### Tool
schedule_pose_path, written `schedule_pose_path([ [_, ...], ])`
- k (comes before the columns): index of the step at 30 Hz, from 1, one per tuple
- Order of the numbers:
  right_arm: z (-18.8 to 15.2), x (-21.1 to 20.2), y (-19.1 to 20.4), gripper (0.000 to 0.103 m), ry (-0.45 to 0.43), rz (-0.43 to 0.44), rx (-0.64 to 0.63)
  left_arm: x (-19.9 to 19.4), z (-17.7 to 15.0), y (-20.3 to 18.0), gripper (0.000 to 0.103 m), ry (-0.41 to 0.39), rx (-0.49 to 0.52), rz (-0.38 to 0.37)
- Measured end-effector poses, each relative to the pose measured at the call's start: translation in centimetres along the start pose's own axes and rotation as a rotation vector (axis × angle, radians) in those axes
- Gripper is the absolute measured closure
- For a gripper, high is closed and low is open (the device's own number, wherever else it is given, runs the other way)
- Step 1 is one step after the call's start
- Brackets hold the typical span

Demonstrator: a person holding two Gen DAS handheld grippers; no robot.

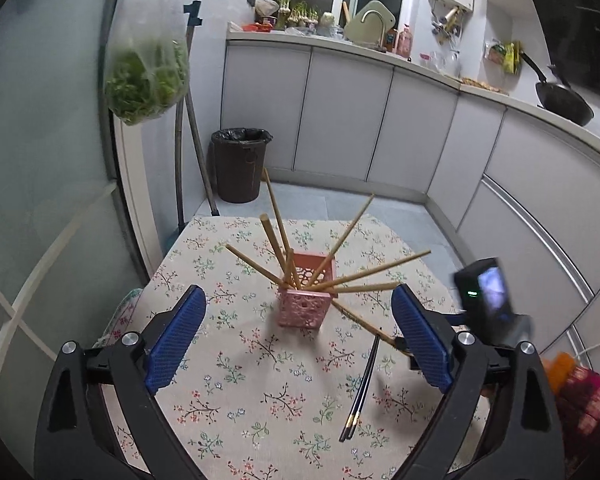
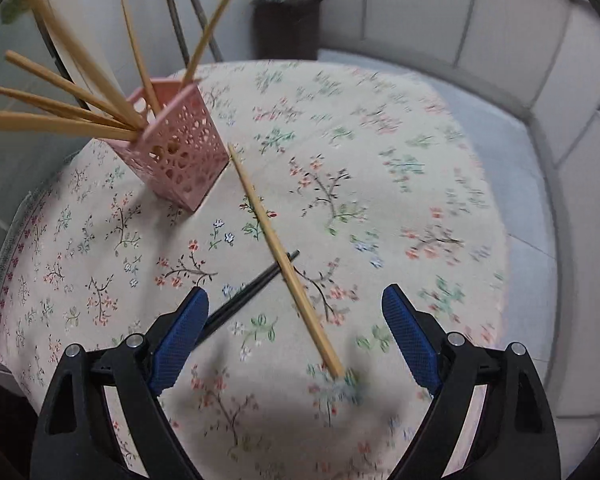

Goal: Organize utensils
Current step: 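Pinch the remaining wooden chopstick with the right gripper and lift it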

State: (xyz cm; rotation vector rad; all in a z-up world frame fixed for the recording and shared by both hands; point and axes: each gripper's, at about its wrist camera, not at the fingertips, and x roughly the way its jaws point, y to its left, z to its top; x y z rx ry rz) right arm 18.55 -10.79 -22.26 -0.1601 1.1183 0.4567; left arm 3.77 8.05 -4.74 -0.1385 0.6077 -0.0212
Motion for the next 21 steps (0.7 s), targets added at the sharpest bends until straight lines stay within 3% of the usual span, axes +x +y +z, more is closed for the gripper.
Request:
schedule_pose_path([
  [4, 2.4, 4.3, -1.3, 0.018, 0.034, 0.122, 0.027, 0.8, -0.1, -0.1, 0.013, 0.017, 0.001, -0.002],
  [9, 4.0, 8.1, -0.5, 0.024, 0.061, 0.166, -0.003, 2.4, -0.5, -0.1, 0.013, 0.060, 0.006, 0.006],
  [10, 4.2, 8.4, -0.2, 0.030, 0.044, 0.127, -0.021, 2.8, -0.6, -0.1, 0.013, 0.069, 0.008, 0.009],
  [11, 4.3, 8.4, 0.0, 0.048, 0.027, 0.079, -0.028, 3.1, -0.7, -0.1, 0.013, 0.077, 0.009, 0.013],
  [12, 4.4, 8.4, -0.2, 0.059, 0.017, 0.055, -0.013, 3.3, -0.8, -0.2, 0.013, 0.084, 0.011, 0.015],
  [13, 4.6, 8.3, -1.3, 0.084, 0.014, 0.046, 0.042, 3.5, -0.9, -0.2, 0.013, 0.089, 0.011, 0.016],
  [14, 4.6, 8.2, -3.0, 0.095, 0.025, 0.063, 0.110, 3.5, -0.9, -0.3, 0.013, 0.091, 0.010, 0.014],
  [15, 4.3, 7.9, -4.8, 0.095, 0.035, 0.091, 0.176, 3.3, -0.9, -0.4, 0.013, 0.087, 0.012, 0.009],
  [18, 2.9, 6.3, -7.5, 0.095, 0.015, 0.064, 0.255, 2.6, -0.8, -0.5, 0.013, 0.071, 0.017, 0.002],
  [21, 1.4, 2.2, -9.1, 0.095, -0.076, 0.093, 0.352, 2.0, -0.6, -0.5, 0.013, 0.063, 0.010, -0.004],
])
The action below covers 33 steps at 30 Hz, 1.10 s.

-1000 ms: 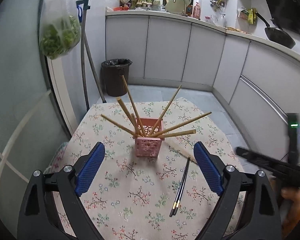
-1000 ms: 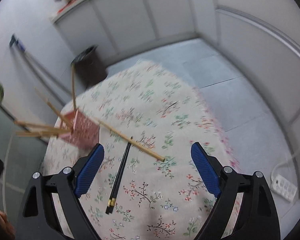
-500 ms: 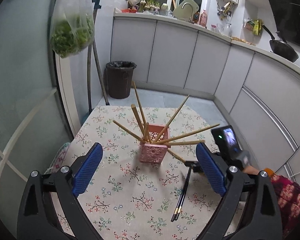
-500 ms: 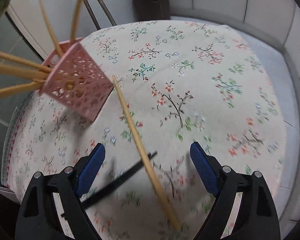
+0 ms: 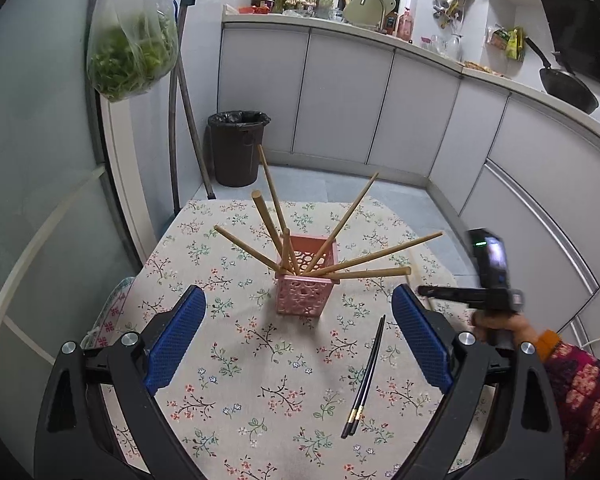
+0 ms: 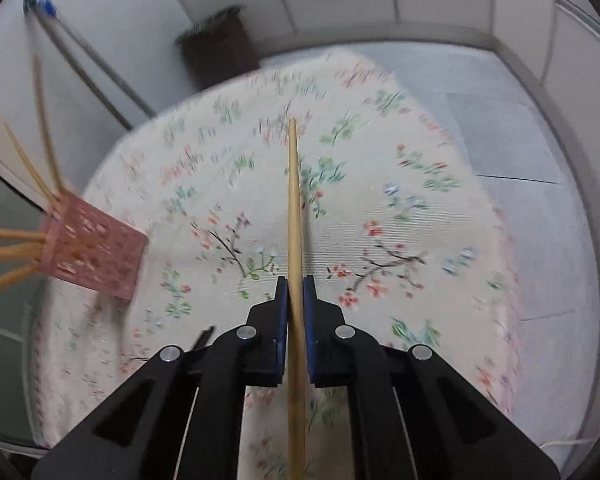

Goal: Organize utensils
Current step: 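Pinch the remaining wooden chopstick with the right gripper and lift it, then drop the wooden chopstick into the pink holder with the right gripper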

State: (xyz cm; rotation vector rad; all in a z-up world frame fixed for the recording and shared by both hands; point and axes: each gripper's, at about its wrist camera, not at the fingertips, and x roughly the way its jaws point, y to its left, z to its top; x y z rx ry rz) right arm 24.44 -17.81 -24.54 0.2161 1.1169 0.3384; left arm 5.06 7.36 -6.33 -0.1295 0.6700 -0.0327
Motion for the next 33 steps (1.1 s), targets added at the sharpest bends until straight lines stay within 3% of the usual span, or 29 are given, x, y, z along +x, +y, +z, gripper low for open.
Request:
schedule_pose_path([
  [3, -0.9, -6.7, 1.2, 0.095, -0.146, 0.044, 0.038, -1.0, 0.2, 0.5, 0.013, -0.014, -0.023, -0.010],
  [5, -1.1, -9.8, 2.1, 0.095, -0.191, 0.081, 0.040, -1.5, 0.4, 1.0, 0.013, -0.019, -0.042, -0.014],
  [9, -1.1, -15.3, 4.3, 0.096, -0.333, 0.048, 0.013, -2.8, 0.7, 1.9, 0.013, -0.044, -0.081, -0.018],
  [14, 0.1, -24.3, 13.1, 0.095, -0.738, 0.073, -0.025, -5.1, 1.7, 3.5, 0.013, -0.129, -0.151, -0.035],
  [17, 0.7, -24.9, 17.9, 0.095, -0.925, 0.087, 0.059, -5.9, 2.3, 4.6, 0.013, -0.161, -0.194, -0.037],
  [20, 1.6, -21.7, 22.1, 0.095, -0.994, 0.035, 0.123, -6.3, 2.8, 6.1, 0.013, -0.171, -0.229, -0.041],
  [25, 1.8, -13.2, 25.1, 0.095, -1.001, -0.115, 0.146, -6.1, 3.0, 8.6, 0.013, -0.166, -0.272, -0.017],
  [27, 1.1, -9.0, 25.1, 0.091, -0.957, -0.178, 0.107, -5.9, 3.0, 9.6, 0.013, -0.153, -0.290, -0.012],
  [30, -1.2, -7.3, 24.1, 0.067, -0.850, -0.144, 0.076, -6.7, 3.0, 11.1, 0.013, -0.168, -0.320, -0.009],
  [33, -5.5, -11.7, 24.2, 0.054, -0.877, -0.075, -0.018, -6.7, 2.9, 11.6, 0.013, -0.165, -0.337, 0.003],
])
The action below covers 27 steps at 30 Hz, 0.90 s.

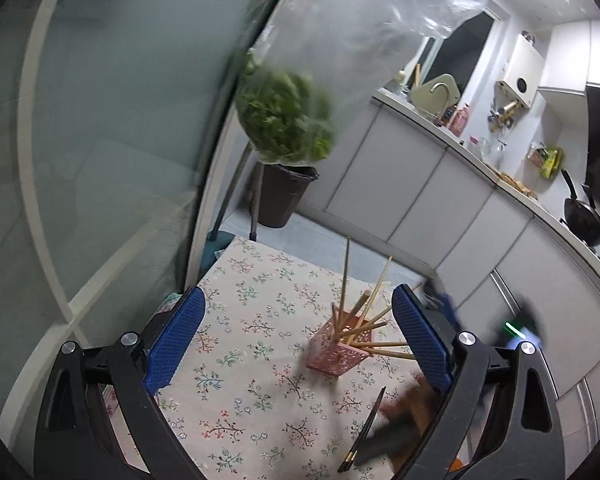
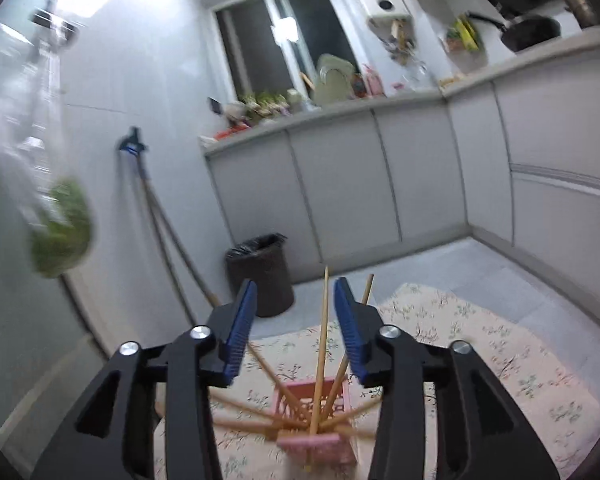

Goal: Organize utensils
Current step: 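Drop the wooden chopstick into the pink holder with the right gripper, then pinch a black chopstick with the left gripper while the right gripper pinches the other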

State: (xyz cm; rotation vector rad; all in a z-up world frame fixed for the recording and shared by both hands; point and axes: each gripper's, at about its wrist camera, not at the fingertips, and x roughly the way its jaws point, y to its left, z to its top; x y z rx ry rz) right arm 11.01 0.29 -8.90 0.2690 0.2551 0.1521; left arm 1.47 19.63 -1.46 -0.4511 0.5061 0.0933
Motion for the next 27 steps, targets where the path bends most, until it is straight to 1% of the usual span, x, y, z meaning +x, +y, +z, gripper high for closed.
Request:
schedule_pose_path([
  [2, 0.9, -3.2, -0.6, 0.032, -0.011, 0.010, -0.018, 0.5, -0.4, -0.4, 0.013, 0.031, 0.003, -0.007],
  [3, 1.6, -5.3, -1.1, 0.028, -0.011, 0.007, -0.035, 0.8, -0.7, -0.9, 0.013, 0.050, 0.021, -0.012],
  [4, 1.9, -6.1, -1.5, 0.024, 0.002, 0.000, -0.058, 1.1, -1.1, -1.4, 0.013, 0.063, 0.041, -0.012],
  [5, 2.2, -7.0, -2.1, 0.022, 0.032, -0.014, -0.094, 1.4, -1.5, -2.0, 0.012, 0.075, 0.064, -0.011],
  [7, 2.3, -7.3, -3.2, 0.016, 0.108, -0.042, -0.138, 1.9, -2.6, -3.7, 0.011, 0.107, 0.124, -0.013],
  [8, 2.3, -7.1, -3.9, 0.016, 0.162, -0.052, -0.160, 2.1, -3.1, -4.2, 0.012, 0.112, 0.142, -0.010],
  [10, 2.1, -7.7, -5.0, 0.016, 0.216, -0.063, -0.159, 2.3, -3.7, -5.2, 0.011, 0.120, 0.171, -0.013],
  [12, 1.6, -8.3, -7.0, 0.014, 0.250, -0.078, -0.117, 2.5, -4.2, -5.7, 0.010, 0.130, 0.190, -0.013],
  [13, 1.2, -8.5, -8.2, 0.012, 0.269, -0.087, -0.093, 2.6, -4.4, -5.9, 0.008, 0.133, 0.201, -0.001],
  [15, 0.5, -8.3, -9.5, 0.012, 0.321, -0.094, -0.054, 3.1, -4.9, -6.0, 0.007, 0.147, 0.218, 0.015],
  [17, -0.3, -7.5, -11.0, 0.012, 0.420, -0.076, 0.001, 3.8, -5.4, -6.1, 0.007, 0.172, 0.225, 0.030],
  [20, -1.1, -6.9, -11.8, 0.012, 0.475, -0.055, 0.021, 4.5, -5.8, -6.2, 0.007, 0.197, 0.215, 0.034],
  [23, -1.2, -6.8, -11.7, 0.012, 0.503, -0.035, -0.008, 4.6, -6.0, -7.1, 0.007, 0.208, 0.239, -0.006],
  [24, -1.2, -6.8, -11.7, 0.012, 0.511, -0.043, -0.022, 4.8, -6.2, -7.4, 0.007, 0.222, 0.255, -0.024],
  [25, -1.3, -6.7, -11.9, 0.012, 0.521, -0.067, -0.042, 5.4, -6.7, -8.0, 0.007, 0.264, 0.286, -0.046],
  [26, -1.3, -6.6, -12.1, 0.012, 0.528, -0.093, -0.056, 6.0, -7.2, -8.4, 0.007, 0.293, 0.304, -0.051],
  [27, -1.5, -6.3, -12.5, 0.012, 0.547, -0.132, -0.070, 7.2, -8.2, -8.9, 0.007, 0.357, 0.333, -0.052],
])
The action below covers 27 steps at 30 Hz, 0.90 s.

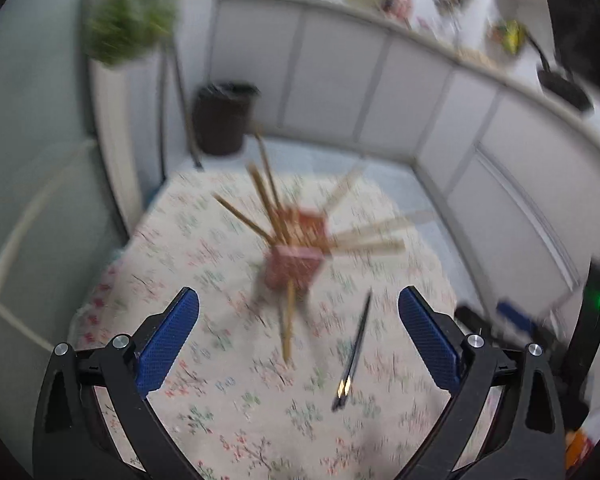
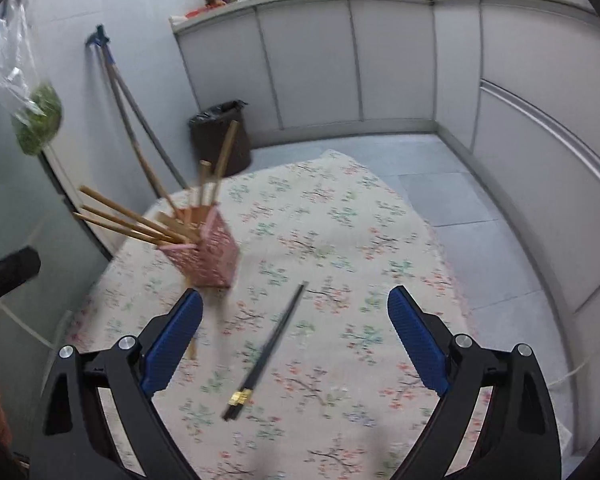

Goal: Organize utensils
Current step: 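Pinch a black chopstick with the left gripper while the right gripper pinches the other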

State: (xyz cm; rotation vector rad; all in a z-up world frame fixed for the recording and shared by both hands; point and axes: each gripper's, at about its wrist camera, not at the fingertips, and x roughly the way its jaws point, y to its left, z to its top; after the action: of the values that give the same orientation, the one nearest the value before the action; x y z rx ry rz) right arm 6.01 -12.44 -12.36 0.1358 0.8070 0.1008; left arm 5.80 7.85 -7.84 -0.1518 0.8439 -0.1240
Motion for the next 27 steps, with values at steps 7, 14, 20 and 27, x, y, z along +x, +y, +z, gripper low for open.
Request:
schedule_pose_path([
  [7, -0.6, 1.2, -5.9, 0.012, 0.141, -0.067, 0.188, 9.9, -5.0, -2.9, 0.018, 0.362, 0.089, -0.043],
  [14, -2.1, 3.2, -10.6, 0.012, 0.294, 0.036, 0.438, 14.6, -8.5, -3.4, 0.051, 0.533, 0.081, -0.027],
  [20, -2.7, 3.9, -10.9, 0.012, 0.346, 0.069, 0.475, 15.8, -9.1, -3.8, 0.075, 0.567, 0.087, -0.005],
  [27, -3.1, 4.1, -10.6, 0.012, 0.358, 0.064, 0.475, 16.5, -9.4, -4.5, 0.080, 0.594, 0.117, 0.001],
])
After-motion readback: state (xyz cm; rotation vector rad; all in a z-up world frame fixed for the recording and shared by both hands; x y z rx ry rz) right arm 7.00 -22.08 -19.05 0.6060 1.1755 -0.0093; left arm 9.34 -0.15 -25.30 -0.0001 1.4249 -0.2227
